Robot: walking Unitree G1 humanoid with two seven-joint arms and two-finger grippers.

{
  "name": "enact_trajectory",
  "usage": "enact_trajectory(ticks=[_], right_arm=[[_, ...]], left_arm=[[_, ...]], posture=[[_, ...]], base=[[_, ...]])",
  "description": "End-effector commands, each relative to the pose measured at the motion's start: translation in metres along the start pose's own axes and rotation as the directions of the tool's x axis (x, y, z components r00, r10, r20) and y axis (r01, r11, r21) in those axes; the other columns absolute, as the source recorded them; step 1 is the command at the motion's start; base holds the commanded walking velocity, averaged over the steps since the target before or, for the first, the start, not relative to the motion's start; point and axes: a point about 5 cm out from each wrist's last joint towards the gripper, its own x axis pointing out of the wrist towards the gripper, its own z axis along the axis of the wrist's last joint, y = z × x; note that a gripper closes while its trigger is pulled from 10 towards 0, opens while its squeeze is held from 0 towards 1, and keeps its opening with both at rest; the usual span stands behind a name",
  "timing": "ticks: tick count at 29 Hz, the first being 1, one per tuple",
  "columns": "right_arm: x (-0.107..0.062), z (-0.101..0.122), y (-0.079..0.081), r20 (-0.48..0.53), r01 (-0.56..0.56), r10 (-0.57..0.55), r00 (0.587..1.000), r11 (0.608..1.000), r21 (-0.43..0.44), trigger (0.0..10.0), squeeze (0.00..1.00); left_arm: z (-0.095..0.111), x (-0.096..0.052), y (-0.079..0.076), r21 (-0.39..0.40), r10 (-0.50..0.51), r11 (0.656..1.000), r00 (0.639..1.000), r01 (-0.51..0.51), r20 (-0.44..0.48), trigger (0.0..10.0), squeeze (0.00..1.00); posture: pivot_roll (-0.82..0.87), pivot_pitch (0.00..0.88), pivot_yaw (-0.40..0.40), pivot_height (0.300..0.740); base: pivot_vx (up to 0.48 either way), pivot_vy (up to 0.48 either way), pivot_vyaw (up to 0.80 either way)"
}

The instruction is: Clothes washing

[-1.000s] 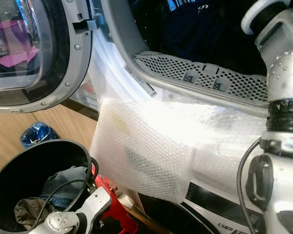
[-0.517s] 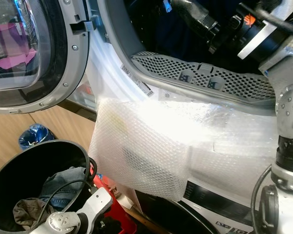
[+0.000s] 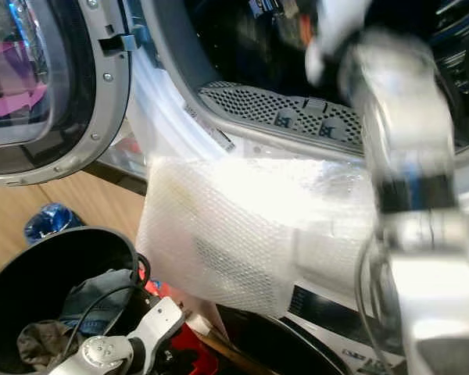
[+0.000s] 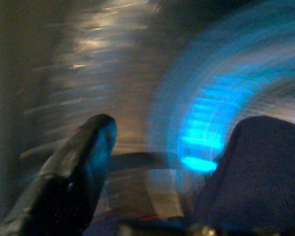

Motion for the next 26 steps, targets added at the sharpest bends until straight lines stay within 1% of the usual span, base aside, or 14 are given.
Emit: enact_trajectory(ticks=[1,2,4,7,8,9,10,11,16,17,19,21,22,26], right_arm=[[-0.003,-0.022,-0.018,-0.086,0.147,-0.148,0.985,0.989,-0.017,10.0,0.0],[-0.004,-0.023,-0.016,-0.083,0.13,-0.132,0.988,0.991,-0.025,10.0,0.0],[-0.006,-0.032,-0.004,-0.106,0.042,-0.044,0.993,0.999,-0.023,10.0,0.0],[-0.012,-0.055,0.013,-0.184,-0.062,0.068,0.981,0.997,0.04,10.0,0.0],[-0.015,-0.061,0.018,-0.203,-0.082,0.095,0.975,0.994,0.071,10.0,0.0],[-0.023,-0.065,0.026,-0.232,-0.132,0.16,0.96,0.982,0.132,10.0,0.0],[-0.032,-0.061,0.029,-0.238,-0.162,0.206,0.949,0.967,0.195,10.0,0.0],[-0.034,-0.06,0.029,-0.237,-0.16,0.21,0.949,0.964,0.211,10.0,0.0],[-0.057,-0.053,0.019,-0.262,-0.16,0.205,0.943,0.97,0.184,10.0,0.0],[-0.057,-0.053,0.019,-0.262,-0.16,0.205,0.943,0.97,0.184,10.0,0.0],[-0.071,-0.044,0.012,-0.276,-0.136,0.196,0.941,0.965,0.222,10.0,0.0],[-0.075,-0.04,0.01,-0.273,-0.133,0.196,0.942,0.963,0.233,10.0,0.0],[-0.081,-0.033,0.007,-0.266,-0.141,0.208,0.941,0.958,0.248,10.0,0.0],[-0.092,-0.032,0.008,-0.28,-0.153,0.221,0.934,0.958,0.243,10.0,0.0]], left_arm=[[-0.003,0.0,0.003,0.01,0.028,1.0,1.0,-0.028,-0.013,10.0,0.0],[-0.002,0.0,0.002,0.01,0.03,1.0,1.0,-0.03,-0.01,10.0,0.0],[-0.002,0.0,0.002,0.0,0.035,0.999,0.999,-0.035,-0.004,10.0,0.0],[-0.002,0.001,0.0,-0.008,0.033,0.999,0.999,-0.033,-0.005,10.0,0.0],[-0.003,0.001,-0.001,-0.007,0.028,1.0,1.0,-0.028,-0.01,10.0,0.0],[-0.006,0.0,-0.003,-0.005,0.019,1.0,1.0,-0.019,-0.019,10.0,0.0],[-0.007,0.0,-0.004,-0.005,0.015,1.0,1.0,-0.015,-0.021,10.0,0.0],[-0.007,0.0,-0.004,-0.005,0.015,1.0,1.0,-0.015,-0.022,10.0,0.0],[-0.005,0.003,-0.001,-0.006,0.022,1.0,1.0,-0.022,-0.021,10.0,0.0],[-0.005,0.003,-0.001,-0.006,0.022,1.0,1.0,-0.022,-0.021,10.0,0.0],[-0.003,0.005,-0.001,-0.005,0.024,1.0,1.0,-0.024,-0.018,10.0,0.0],[-0.003,0.005,-0.001,-0.004,0.024,1.0,1.0,-0.024,-0.017,10.0,0.0],[-0.004,0.005,-0.001,0.003,0.022,1.0,1.0,-0.022,-0.021,10.0,0.0],[-0.004,0.006,-0.001,0.004,0.022,1.0,0.999,-0.022,-0.023,10.0,0.0]], posture=[[-0.08,0.108,0.053,0.74],[-0.08,0.108,0.052,0.74],[-0.08,0.113,0.051,0.74],[-0.09,0.12,0.05,0.74],[-0.09,0.123,0.049,0.74],[-0.09,0.122,0.05,0.74],[-0.1,0.123,0.046,0.74],[-0.1,0.123,0.046,0.74],[-0.12,0.118,0.043,0.74],[-0.12,0.118,0.043,0.74],[-0.12,0.115,0.045,0.74],[-0.12,0.115,0.045,0.74],[-0.13,0.115,0.044,0.74],[-0.13,0.116,0.045,0.74]], base=[[0.0,0.0,0.0],[0.0,0.0,0.0],[0.0,0.0,0.0],[0.0,0.0,0.0],[0.0,0.0,0.0],[0.0,0.0,0.0],[0.0,0.0,0.0],[0.0,0.0,0.0],[0.0,0.0,0.0],[0.0,0.0,0.0],[0.0,0.0,0.0],[0.0,0.0,0.0],[0.0,0.0,0.0],[0.0,0.0,0.0]])
